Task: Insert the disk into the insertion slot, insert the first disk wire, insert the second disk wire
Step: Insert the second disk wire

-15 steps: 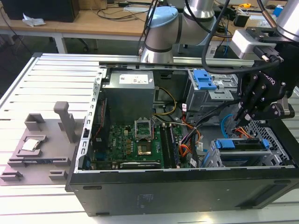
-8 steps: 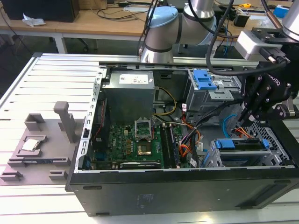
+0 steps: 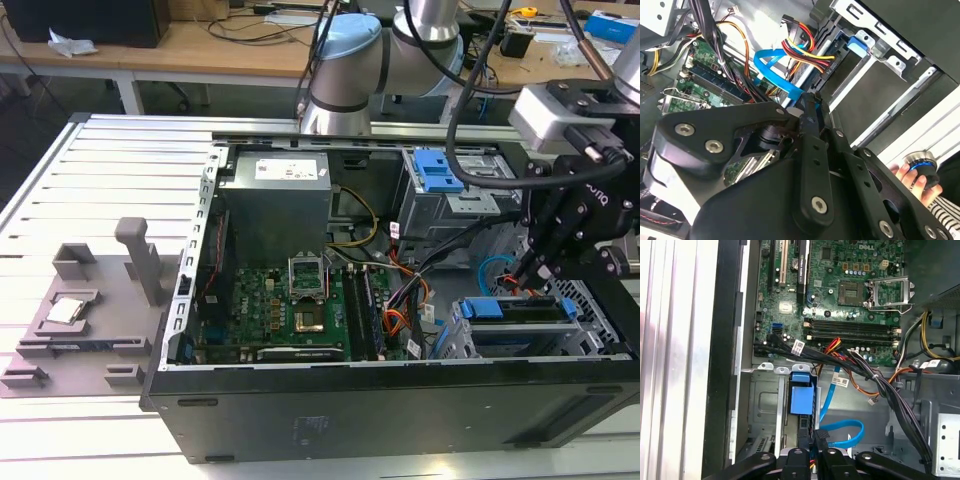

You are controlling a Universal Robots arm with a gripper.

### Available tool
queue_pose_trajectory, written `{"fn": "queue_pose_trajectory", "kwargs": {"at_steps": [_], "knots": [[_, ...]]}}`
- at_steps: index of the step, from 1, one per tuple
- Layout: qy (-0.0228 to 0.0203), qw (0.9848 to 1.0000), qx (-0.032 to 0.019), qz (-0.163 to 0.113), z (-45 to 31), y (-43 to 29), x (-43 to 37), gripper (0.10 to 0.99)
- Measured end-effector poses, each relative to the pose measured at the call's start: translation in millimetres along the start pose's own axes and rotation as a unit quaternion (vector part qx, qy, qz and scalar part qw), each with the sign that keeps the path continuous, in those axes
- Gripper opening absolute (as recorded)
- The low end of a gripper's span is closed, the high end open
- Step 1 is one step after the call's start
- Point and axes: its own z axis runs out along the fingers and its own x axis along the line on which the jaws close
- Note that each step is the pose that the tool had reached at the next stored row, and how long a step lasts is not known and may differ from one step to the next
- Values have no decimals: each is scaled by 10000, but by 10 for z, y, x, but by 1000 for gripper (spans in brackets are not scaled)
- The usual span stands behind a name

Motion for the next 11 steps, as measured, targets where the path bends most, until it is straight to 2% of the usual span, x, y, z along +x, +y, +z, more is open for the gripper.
{"fn": "queue_pose_trajectory", "kwargs": {"at_steps": [11], "knots": [[0,10000,0,0,66,-3,0,165]]}}
